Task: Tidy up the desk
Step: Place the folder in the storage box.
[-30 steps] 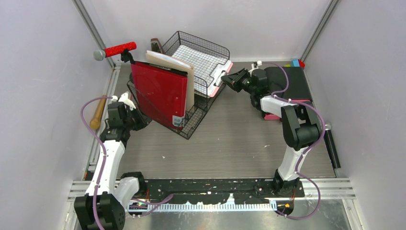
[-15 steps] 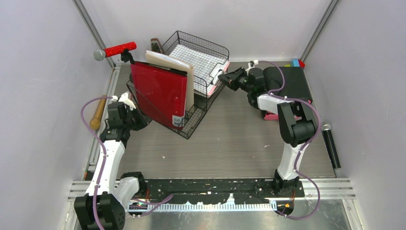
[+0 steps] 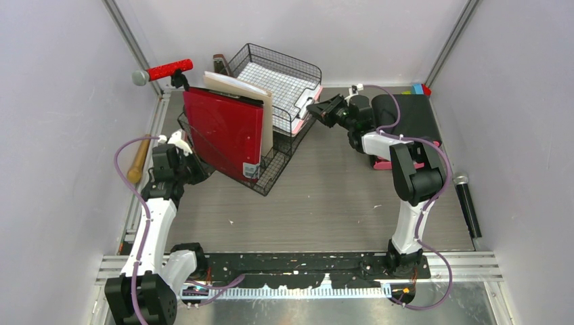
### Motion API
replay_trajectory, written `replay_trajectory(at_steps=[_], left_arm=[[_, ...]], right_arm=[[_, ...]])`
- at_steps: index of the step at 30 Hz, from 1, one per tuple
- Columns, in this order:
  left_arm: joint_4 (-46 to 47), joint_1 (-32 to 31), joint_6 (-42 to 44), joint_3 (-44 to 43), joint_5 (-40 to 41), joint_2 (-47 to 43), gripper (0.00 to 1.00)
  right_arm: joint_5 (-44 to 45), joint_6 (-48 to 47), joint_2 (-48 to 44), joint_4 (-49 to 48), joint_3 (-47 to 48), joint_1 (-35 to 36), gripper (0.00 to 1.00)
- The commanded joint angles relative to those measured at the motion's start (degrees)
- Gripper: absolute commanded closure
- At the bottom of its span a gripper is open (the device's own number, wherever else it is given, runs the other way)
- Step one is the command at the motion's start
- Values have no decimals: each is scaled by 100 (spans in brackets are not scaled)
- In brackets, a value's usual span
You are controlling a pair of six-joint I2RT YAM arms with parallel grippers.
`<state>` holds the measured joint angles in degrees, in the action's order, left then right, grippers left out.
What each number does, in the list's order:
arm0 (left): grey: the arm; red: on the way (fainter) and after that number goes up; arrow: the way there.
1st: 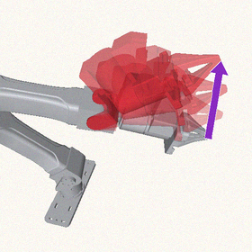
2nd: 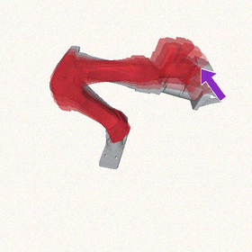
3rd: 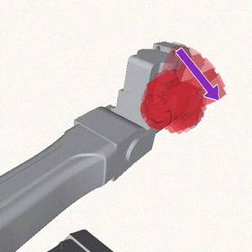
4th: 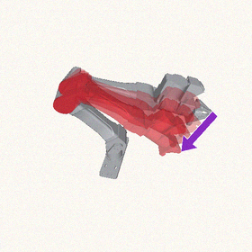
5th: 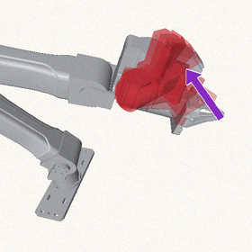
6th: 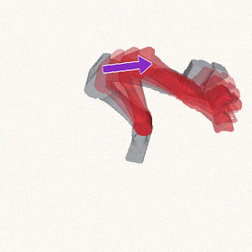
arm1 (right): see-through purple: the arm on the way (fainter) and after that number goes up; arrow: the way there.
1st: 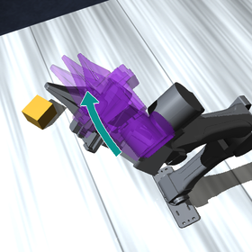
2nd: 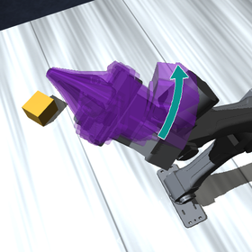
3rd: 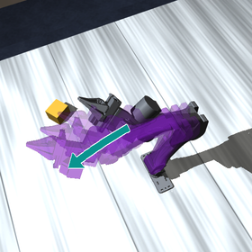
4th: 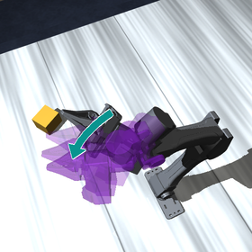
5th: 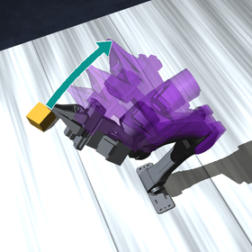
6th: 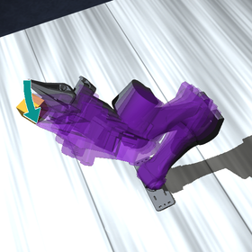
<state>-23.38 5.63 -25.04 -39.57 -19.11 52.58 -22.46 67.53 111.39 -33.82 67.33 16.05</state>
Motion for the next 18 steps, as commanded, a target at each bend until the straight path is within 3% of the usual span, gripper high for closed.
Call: replay_trajectory(at_steps=[1, 18], left_arm=[[240, -18, 69, -51, -93, -133, 100], [241, -22, 69, -51, -117, -167, 100]], right_arm=[[5, -351, 29, 412, 65, 214, 93], [282, -962, -23, 1547, 142, 352, 93]])
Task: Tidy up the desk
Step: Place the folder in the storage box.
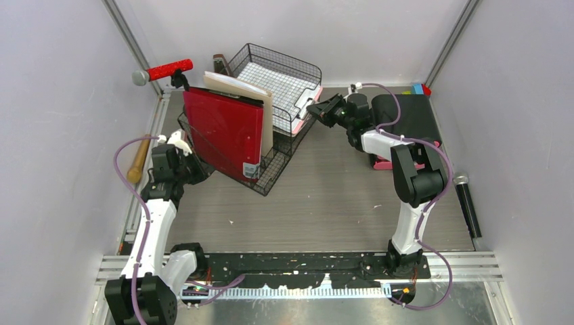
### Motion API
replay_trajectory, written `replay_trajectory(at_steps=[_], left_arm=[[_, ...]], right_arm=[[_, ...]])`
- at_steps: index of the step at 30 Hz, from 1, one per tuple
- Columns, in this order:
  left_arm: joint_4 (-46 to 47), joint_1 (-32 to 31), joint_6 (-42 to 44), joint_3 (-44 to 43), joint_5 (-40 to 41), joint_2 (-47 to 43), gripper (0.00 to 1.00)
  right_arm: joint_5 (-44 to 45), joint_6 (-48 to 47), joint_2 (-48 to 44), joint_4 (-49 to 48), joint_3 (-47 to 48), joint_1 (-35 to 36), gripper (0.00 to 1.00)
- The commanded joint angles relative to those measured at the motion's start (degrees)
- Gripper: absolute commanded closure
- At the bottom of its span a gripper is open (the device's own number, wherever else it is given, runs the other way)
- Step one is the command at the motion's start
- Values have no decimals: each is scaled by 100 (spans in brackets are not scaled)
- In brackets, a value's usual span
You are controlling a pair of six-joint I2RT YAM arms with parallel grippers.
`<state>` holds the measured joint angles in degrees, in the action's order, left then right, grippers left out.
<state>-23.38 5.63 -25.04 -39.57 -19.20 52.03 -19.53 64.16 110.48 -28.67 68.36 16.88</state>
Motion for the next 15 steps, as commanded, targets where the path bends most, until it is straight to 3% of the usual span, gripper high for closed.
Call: replay_trajectory(at_steps=[1, 15], left_arm=[[238, -23, 69, -51, -109, -107, 100], [228, -18, 78, -50, -102, -117, 100]], right_arm=[[-5, -671, 88, 1065, 73, 271, 93], [101, -1011, 249, 1535, 237, 272, 90]])
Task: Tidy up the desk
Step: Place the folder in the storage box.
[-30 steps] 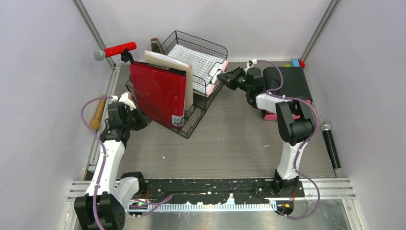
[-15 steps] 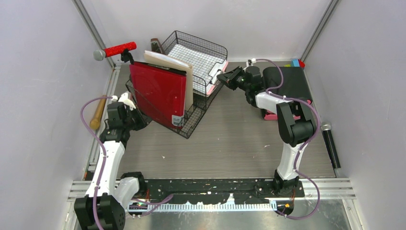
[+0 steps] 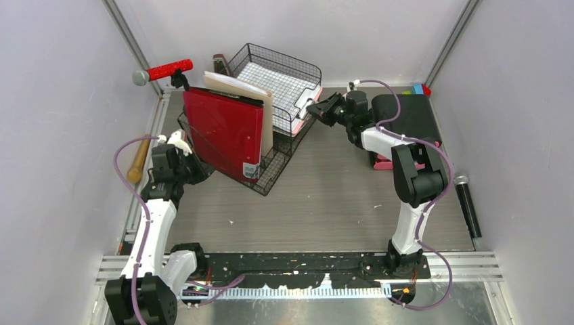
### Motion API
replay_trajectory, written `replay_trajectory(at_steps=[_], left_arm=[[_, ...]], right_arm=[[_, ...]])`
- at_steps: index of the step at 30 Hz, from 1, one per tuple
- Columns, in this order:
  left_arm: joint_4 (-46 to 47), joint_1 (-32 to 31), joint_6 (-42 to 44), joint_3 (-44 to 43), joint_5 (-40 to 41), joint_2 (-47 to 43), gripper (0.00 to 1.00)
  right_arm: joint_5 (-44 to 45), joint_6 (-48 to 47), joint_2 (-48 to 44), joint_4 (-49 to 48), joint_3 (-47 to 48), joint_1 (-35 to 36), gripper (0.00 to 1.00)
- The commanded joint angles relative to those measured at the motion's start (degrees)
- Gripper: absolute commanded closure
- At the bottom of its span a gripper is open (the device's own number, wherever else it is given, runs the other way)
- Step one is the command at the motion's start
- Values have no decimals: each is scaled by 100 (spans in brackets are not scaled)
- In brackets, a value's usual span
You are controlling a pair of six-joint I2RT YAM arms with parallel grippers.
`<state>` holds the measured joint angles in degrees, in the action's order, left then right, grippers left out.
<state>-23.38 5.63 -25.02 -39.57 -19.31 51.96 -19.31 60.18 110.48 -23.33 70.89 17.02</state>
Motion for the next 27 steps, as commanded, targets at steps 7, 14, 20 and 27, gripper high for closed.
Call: replay_trajectory(at_steps=[7, 14, 20, 27], left_arm=[[211, -18, 88, -64, -86, -125, 100], [194, -18, 93, -68, -56, -130, 100], [193, -18, 97, -68, -55, -123, 100], [203, -19, 107, -59, -39, -113, 100]], right_arm=[[-207, -507, 200, 972, 286, 230, 71], [-366, -432, 89, 1022, 503, 93, 56], [-465, -285, 42, 915, 630, -133, 54], [-632, -87, 184, 805, 907, -356, 54]])
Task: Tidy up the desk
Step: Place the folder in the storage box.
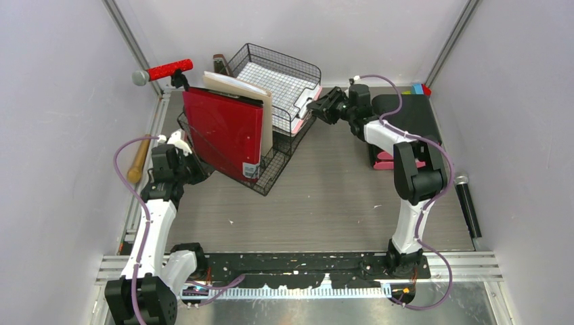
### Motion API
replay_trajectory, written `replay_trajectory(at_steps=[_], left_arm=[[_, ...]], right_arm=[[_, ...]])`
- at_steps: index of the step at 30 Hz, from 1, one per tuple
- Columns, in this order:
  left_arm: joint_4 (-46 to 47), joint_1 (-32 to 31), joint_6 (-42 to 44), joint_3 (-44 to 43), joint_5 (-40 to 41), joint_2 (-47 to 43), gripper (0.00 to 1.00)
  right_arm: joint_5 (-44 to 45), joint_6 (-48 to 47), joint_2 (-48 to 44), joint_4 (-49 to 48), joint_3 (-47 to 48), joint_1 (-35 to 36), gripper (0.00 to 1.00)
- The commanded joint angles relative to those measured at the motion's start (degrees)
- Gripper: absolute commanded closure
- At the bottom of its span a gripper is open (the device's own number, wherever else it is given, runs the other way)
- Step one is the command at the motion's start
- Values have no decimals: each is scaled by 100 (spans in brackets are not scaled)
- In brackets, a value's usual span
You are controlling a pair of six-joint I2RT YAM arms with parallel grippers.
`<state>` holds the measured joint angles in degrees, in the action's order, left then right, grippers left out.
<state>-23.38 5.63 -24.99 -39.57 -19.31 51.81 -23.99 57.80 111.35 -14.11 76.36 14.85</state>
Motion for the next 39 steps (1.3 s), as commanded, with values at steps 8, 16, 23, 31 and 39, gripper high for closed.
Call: replay_trajectory(at_steps=[8, 16, 23, 31, 39], left_arm=[[213, -20, 122, -55, -16, -84, 100], [211, -10, 135, -48, -11, -71, 100], [217, 0, 155, -42, -11, -64, 100], [224, 26, 153, -33, -21, -63, 100], [219, 26, 153, -34, -37, -66, 100]], right_arm=[[-330, 334, 404, -256, 694, -309, 54], [-460, 464, 735, -295, 1096, -394, 54], [-534, 536, 947, -332, 1330, -437, 53], [-382, 270, 1045, 72, 1397, -505, 54], [-58, -194, 1021, 539, 1084, -516, 56]])
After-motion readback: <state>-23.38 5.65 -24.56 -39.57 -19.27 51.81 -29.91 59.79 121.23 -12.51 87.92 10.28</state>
